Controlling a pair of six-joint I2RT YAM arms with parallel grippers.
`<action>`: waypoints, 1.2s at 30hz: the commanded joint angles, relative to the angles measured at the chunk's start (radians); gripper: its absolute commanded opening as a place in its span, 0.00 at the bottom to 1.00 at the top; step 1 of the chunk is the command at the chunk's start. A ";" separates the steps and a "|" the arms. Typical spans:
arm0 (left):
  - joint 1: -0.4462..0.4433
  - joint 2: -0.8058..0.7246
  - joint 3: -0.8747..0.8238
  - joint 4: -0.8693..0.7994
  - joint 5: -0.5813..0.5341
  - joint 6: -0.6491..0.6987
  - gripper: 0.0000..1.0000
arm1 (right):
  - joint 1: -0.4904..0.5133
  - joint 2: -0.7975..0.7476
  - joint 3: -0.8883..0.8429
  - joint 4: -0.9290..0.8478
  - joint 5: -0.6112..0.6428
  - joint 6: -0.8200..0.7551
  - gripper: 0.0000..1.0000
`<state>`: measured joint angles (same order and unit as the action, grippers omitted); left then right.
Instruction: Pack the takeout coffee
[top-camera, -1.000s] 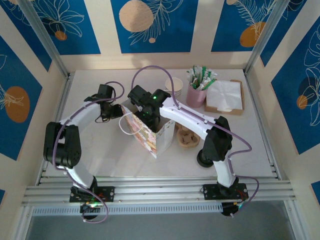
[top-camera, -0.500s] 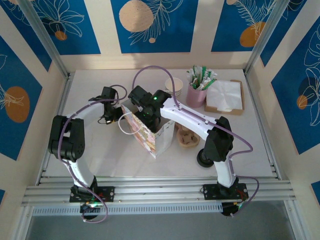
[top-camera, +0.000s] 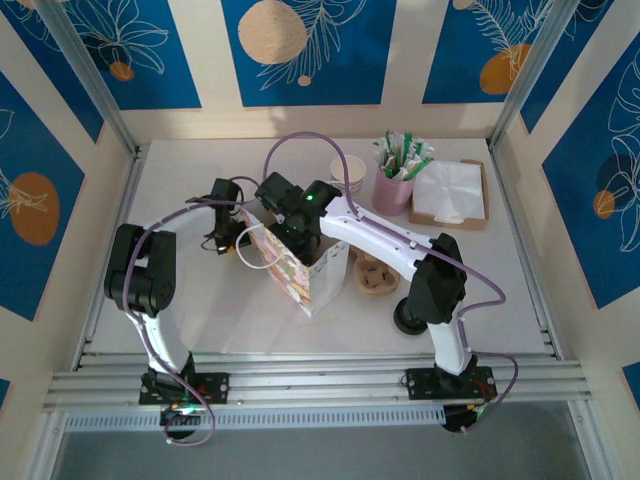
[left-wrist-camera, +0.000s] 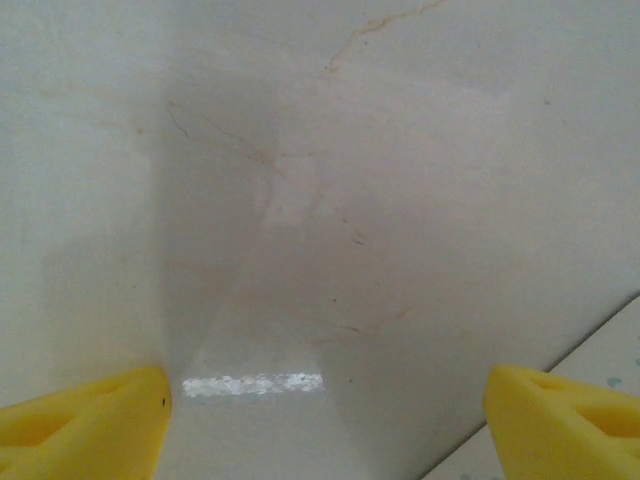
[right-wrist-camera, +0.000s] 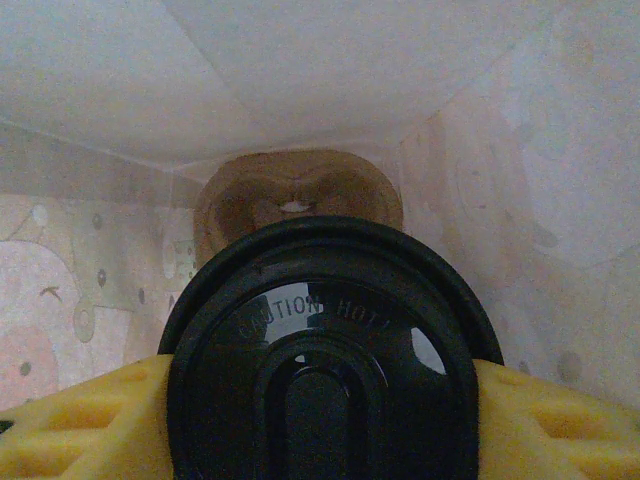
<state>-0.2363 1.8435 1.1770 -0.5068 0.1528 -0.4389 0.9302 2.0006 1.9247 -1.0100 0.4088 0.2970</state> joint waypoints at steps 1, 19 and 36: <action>-0.017 0.009 0.026 -0.024 0.008 0.012 0.82 | 0.019 0.053 -0.013 -0.051 -0.045 0.021 0.52; -0.037 0.010 0.039 -0.044 0.001 0.021 0.82 | 0.032 0.003 0.020 -0.003 0.058 0.031 0.52; -0.043 0.009 0.041 -0.051 -0.023 0.026 0.82 | 0.037 -0.037 0.050 -0.038 0.129 0.048 0.52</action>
<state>-0.2638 1.8435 1.1923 -0.5175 0.1410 -0.4358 0.9604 1.9930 1.9354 -1.0225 0.4950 0.3267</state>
